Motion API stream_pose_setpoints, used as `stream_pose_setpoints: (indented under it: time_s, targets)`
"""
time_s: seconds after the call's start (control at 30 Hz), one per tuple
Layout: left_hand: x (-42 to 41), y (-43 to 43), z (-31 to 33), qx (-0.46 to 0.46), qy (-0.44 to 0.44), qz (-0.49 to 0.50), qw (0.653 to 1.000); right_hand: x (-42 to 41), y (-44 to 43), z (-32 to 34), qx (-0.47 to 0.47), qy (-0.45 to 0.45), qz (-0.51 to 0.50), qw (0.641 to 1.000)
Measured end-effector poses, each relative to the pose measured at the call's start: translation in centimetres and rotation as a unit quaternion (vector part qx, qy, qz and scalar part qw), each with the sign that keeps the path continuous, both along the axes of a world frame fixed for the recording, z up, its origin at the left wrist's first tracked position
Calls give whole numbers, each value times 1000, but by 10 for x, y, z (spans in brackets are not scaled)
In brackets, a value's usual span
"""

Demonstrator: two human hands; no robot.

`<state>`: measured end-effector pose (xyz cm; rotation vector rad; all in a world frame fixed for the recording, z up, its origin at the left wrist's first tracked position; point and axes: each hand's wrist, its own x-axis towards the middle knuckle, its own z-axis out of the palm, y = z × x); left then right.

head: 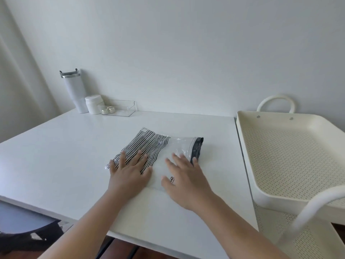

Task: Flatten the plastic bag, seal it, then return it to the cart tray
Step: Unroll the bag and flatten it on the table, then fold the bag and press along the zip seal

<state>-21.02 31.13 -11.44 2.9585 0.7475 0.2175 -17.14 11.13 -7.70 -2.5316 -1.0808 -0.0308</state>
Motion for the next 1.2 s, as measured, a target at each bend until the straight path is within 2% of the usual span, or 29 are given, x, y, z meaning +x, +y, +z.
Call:
stream_pose_setpoints:
  time_s: [0.13, 0.3, 0.43, 0.6, 0.67, 0.73, 0.83, 0.9, 1.07, 1.2]
  targets:
    - [-1, 2, -1, 0, 2, 5, 1000, 13, 5, -15, -115, 55, -7, 992]
    - [1, 3, -3, 0, -5, 2, 1000, 35, -19, -22, -130, 58, -71, 987]
    - [1, 4, -5, -3, -14, -5, 1000, 67, -7, -3, -21, -2, -122, 992]
    - [-4, 10, -4, -10, -19, -38, 999, 107, 3, 5, 55, 108, -241, 963]
    - [-4, 14, -2, -10, -20, -64, 998, 111, -2, 0, 64, 108, -276, 953]
    - [-1, 20, 1, -12, -26, -86, 996, 110, -8, -4, 120, 114, -293, 942]
    - [4, 32, 8, -6, -16, -120, 993, 102, -20, -3, 303, 219, -271, 887]
    - [8, 42, 13, 0, -4, -136, 991, 91, -29, 2, 374, 249, -261, 854]
    - [18, 34, 45, -37, -21, -147, 988, 63, -38, 15, 475, 345, -206, 783]
    - [8, -31, 77, -77, -119, -204, 969, 45, -41, 27, 489, 370, -154, 775]
